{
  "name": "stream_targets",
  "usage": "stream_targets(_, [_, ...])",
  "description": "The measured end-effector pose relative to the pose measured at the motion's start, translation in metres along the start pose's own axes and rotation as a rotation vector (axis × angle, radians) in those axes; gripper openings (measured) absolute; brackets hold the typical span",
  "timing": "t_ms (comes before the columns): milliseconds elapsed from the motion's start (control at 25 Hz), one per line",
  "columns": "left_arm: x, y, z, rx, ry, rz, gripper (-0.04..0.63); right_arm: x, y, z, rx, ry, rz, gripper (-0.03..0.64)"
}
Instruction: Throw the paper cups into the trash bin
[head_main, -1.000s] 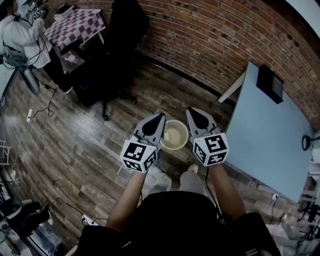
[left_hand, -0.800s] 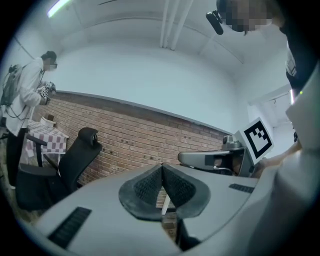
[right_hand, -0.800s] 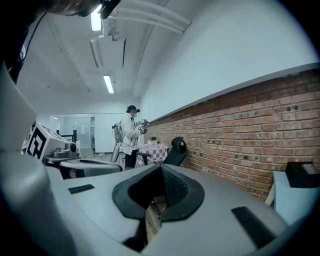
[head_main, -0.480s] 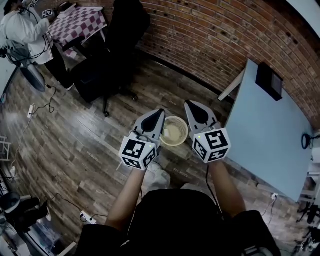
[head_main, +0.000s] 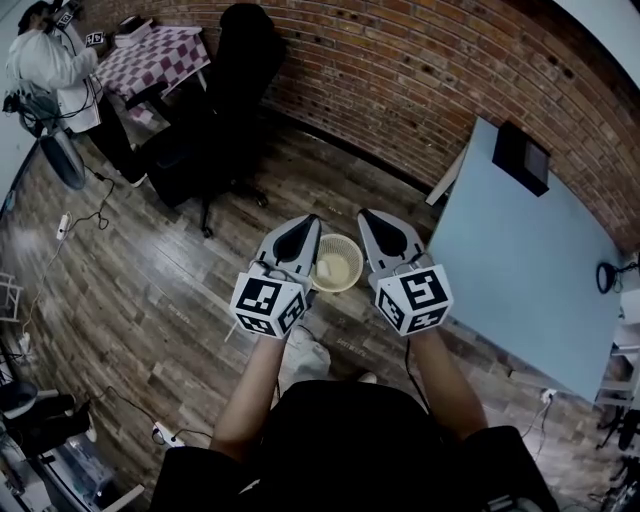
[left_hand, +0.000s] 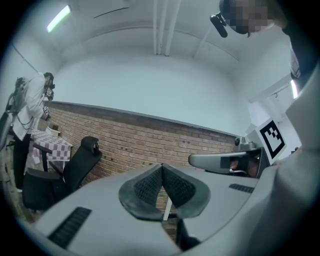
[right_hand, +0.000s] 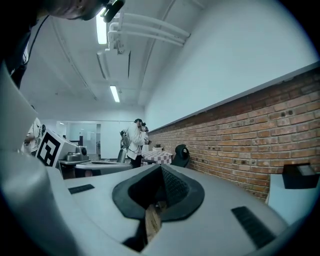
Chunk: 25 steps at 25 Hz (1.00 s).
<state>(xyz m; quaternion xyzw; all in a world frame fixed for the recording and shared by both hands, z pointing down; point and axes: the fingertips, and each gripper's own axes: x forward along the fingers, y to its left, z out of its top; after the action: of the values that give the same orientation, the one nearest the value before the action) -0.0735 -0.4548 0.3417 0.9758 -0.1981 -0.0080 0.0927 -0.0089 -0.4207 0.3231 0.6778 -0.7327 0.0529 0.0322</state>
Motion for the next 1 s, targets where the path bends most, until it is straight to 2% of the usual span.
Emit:
stream_targets(200, [-0.009,-0.040,0.000,0.020,-0.004,0.008,0.009,-0.039,-0.004,0.001,0.002,-0.012,0.006,0.005])
stream_targets(360, [-0.013,-0.074,0.000,0.090,0.011,0.016,0.008,-0.068,-0.009,0.005,0.002,-0.030,0.009,0.005])
stream_targets(680, [-0.028,-0.130,-0.003,0.083,-0.001,0.023,0.009,-0.127,-0.012,0.005,0.009,-0.059,0.008,0.005])
stream_targets(1000, [-0.059,-0.170,-0.011,0.097,-0.001,0.027,0.009,-0.173,0.007,0.000,0.021,-0.081,0.023,0.005])
